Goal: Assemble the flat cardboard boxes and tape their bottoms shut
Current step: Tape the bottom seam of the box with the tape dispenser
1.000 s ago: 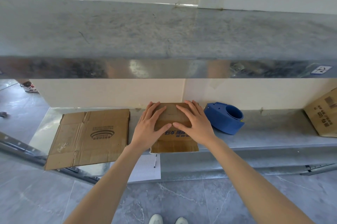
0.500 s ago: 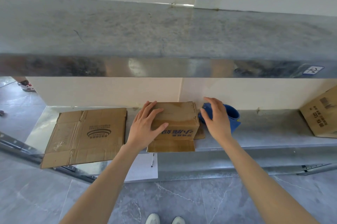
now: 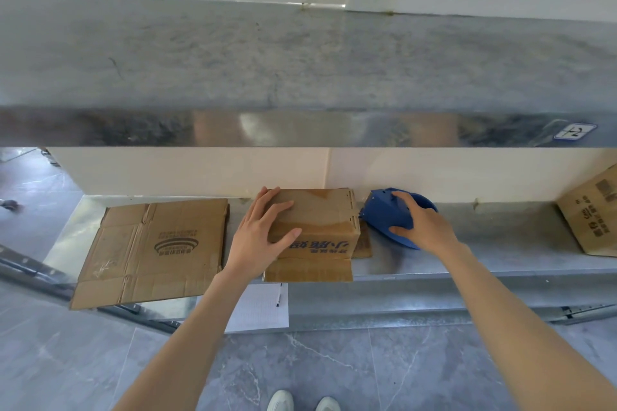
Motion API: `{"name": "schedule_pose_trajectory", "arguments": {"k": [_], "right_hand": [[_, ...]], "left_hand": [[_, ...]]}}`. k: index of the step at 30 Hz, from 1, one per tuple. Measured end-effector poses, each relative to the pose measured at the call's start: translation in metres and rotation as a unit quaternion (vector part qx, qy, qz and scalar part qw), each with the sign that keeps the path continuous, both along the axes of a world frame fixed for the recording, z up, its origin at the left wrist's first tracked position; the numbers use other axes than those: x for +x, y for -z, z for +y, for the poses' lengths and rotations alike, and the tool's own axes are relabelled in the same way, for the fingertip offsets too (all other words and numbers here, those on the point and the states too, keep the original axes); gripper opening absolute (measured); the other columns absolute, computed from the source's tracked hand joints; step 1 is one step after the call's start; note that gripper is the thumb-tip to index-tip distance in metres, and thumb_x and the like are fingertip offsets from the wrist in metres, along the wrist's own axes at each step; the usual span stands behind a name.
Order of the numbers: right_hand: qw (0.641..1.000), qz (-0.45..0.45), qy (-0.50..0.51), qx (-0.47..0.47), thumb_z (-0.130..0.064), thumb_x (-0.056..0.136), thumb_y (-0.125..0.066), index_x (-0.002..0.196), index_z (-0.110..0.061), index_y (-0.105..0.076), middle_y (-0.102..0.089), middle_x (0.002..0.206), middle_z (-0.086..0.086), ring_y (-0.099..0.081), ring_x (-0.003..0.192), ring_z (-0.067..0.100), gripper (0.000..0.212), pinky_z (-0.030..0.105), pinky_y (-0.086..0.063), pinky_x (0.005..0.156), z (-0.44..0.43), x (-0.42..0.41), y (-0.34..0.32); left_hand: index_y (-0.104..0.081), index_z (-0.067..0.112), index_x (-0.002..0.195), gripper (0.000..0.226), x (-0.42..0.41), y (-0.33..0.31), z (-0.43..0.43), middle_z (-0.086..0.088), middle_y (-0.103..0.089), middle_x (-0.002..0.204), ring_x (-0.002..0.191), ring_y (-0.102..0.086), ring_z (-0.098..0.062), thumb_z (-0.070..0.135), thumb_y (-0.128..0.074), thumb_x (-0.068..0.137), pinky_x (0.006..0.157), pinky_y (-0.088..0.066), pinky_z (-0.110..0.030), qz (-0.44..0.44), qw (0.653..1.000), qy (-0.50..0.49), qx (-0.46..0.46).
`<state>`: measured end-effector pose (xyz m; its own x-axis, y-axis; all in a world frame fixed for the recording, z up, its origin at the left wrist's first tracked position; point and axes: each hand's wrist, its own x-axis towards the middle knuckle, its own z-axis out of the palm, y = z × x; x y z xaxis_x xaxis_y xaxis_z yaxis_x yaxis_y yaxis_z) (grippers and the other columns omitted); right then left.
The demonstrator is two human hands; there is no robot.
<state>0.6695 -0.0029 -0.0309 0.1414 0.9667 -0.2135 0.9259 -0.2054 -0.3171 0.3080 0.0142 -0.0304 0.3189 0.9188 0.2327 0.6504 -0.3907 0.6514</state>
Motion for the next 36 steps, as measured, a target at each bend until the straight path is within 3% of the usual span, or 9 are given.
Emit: {"name": "schedule_pose_trajectory", "arguments": {"k": [6, 12, 17, 19, 23, 28, 33, 36], "right_hand": [[0.999, 0.045, -0.016, -0.006, -0.039, 0.086, -0.072, 0.147, -0.040, -0.022, -0.067, 0.101, 0.005, -0.061, 0.076, 0.021, 0.079, 0.031, -0.046, 0.062, 0.005, 0.003, 0.004], [0.998, 0.048, -0.013, -0.038, -0.038, 0.087, -0.070, 0.146, -0.036, -0.020, -0.049, 0.073, -0.009, -0.051, 0.058, 0.009, 0.077, 0.025, -0.032, 0.049, 0.010, -0.002, -0.003], [0.993, 0.094, 0.012, -0.067, -0.042, 0.093, -0.064, 0.144, -0.043, -0.016, -0.063, 0.100, 0.007, -0.061, 0.072, 0.019, 0.070, 0.031, -0.044, 0.056, 0.012, -0.002, 0.000], [0.992, 0.111, 0.025, -0.062, -0.042, 0.094, -0.062, 0.143, -0.043, -0.019, -0.064, 0.096, 0.009, -0.063, 0.075, 0.023, 0.065, 0.038, -0.048, 0.064, 0.013, -0.002, 0.000], [0.996, 0.083, 0.012, -0.017, -0.035, 0.090, -0.069, 0.143, -0.038, -0.026, -0.057, 0.077, -0.001, -0.060, 0.066, 0.018, 0.068, 0.030, -0.042, 0.053, 0.008, -0.005, -0.001], [1.000, 0.024, 0.014, 0.002, -0.037, 0.092, -0.065, 0.147, -0.042, -0.022, -0.063, 0.083, 0.001, -0.060, 0.063, 0.017, 0.070, 0.032, -0.048, 0.054, -0.010, -0.009, -0.010], [0.993, -0.070, 0.019, 0.093, -0.046, 0.096, -0.055, 0.151, -0.043, -0.018, -0.047, 0.060, -0.011, -0.046, 0.050, 0.006, 0.066, 0.024, -0.029, 0.044, -0.033, -0.017, -0.039], [0.982, -0.084, 0.001, 0.168, -0.045, 0.097, -0.054, 0.151, -0.037, -0.025, -0.043, 0.052, -0.013, -0.041, 0.044, 0.004, 0.062, 0.023, -0.025, 0.041, -0.041, -0.028, -0.063]], "left_hand": [[-0.050, 0.037, 0.134, 0.055, -0.001, 0.000, 0.000, 0.023, -0.024, 0.156, 0.150, -0.007, -0.002, 0.066, -0.051, 0.088, 0.104, -0.046, -0.050, -0.001, 1.000, 0.003, 0.001], [-0.049, 0.039, 0.135, 0.055, -0.001, 0.000, 0.001, 0.026, -0.021, 0.157, 0.150, -0.006, -0.001, 0.067, -0.050, 0.088, 0.103, -0.045, -0.046, 0.000, 1.000, 0.007, 0.000], [-0.048, 0.040, 0.136, 0.054, -0.002, -0.001, 0.000, 0.027, -0.020, 0.157, 0.149, -0.004, 0.000, 0.066, -0.050, 0.088, 0.101, -0.040, -0.039, 0.004, 1.000, 0.013, -0.002], [-0.046, 0.041, 0.137, 0.052, -0.003, -0.003, 0.001, 0.028, -0.019, 0.157, 0.149, -0.003, 0.002, 0.064, -0.046, 0.091, 0.103, -0.037, -0.036, 0.000, 1.000, 0.019, -0.011], [-0.046, 0.041, 0.139, 0.044, -0.008, -0.004, 0.002, 0.029, -0.018, 0.156, 0.149, -0.002, 0.002, 0.049, -0.038, 0.096, 0.103, -0.035, -0.034, -0.012, 0.999, 0.033, -0.028], [-0.049, 0.038, 0.137, 0.039, -0.010, -0.004, 0.004, 0.024, -0.027, 0.153, 0.149, -0.005, 0.001, 0.032, -0.055, 0.098, 0.107, -0.033, -0.036, -0.028, 0.998, 0.035, -0.040], [-0.054, 0.034, 0.130, 0.039, -0.014, -0.007, 0.006, 0.034, -0.032, 0.144, 0.145, -0.010, 0.008, 0.034, -0.066, 0.092, 0.110, -0.025, -0.032, -0.034, 0.999, 0.011, -0.029], [-0.059, 0.031, 0.126, 0.036, -0.014, -0.010, 0.006, 0.027, -0.037, 0.144, 0.142, -0.024, -0.001, 0.032, -0.069, 0.091, 0.105, -0.029, -0.028, -0.055, 0.998, 0.012, -0.030]]}}
